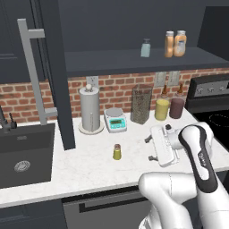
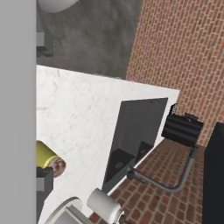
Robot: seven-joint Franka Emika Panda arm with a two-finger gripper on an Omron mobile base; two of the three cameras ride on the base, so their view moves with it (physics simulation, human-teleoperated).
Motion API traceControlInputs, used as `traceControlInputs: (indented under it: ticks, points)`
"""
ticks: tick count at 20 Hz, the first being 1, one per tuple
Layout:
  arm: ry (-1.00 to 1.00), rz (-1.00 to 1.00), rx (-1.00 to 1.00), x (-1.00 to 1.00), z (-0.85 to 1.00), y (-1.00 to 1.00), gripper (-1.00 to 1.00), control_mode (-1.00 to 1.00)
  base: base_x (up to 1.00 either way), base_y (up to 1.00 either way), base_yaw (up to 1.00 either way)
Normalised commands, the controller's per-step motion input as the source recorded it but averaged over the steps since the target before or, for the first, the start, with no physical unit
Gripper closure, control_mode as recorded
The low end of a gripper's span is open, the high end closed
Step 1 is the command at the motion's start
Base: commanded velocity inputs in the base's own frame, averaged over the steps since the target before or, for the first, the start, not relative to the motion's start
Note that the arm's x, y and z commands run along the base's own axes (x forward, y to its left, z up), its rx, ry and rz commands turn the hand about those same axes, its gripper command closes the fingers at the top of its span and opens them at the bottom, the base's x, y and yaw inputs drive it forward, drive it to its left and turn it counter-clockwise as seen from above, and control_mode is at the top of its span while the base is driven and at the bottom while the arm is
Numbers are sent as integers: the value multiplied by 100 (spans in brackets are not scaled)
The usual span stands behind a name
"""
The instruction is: Put the shaker and condiment bottle from the counter next to their counterparts in the cabinet.
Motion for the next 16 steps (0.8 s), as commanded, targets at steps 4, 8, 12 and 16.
traceControlInputs:
  ticks: [4,8,12,16]
  points:
    - [0,2,2,7,-23,40,-100,-100,0,0,0]
    - [0,2,3,8,-20,35,-100,-100,0,0,0]
    - [0,1,2,3,-24,28,-100,-100,0,0,0]
    - [0,0,0,9,-31,19,-100,-100,0,0,0]
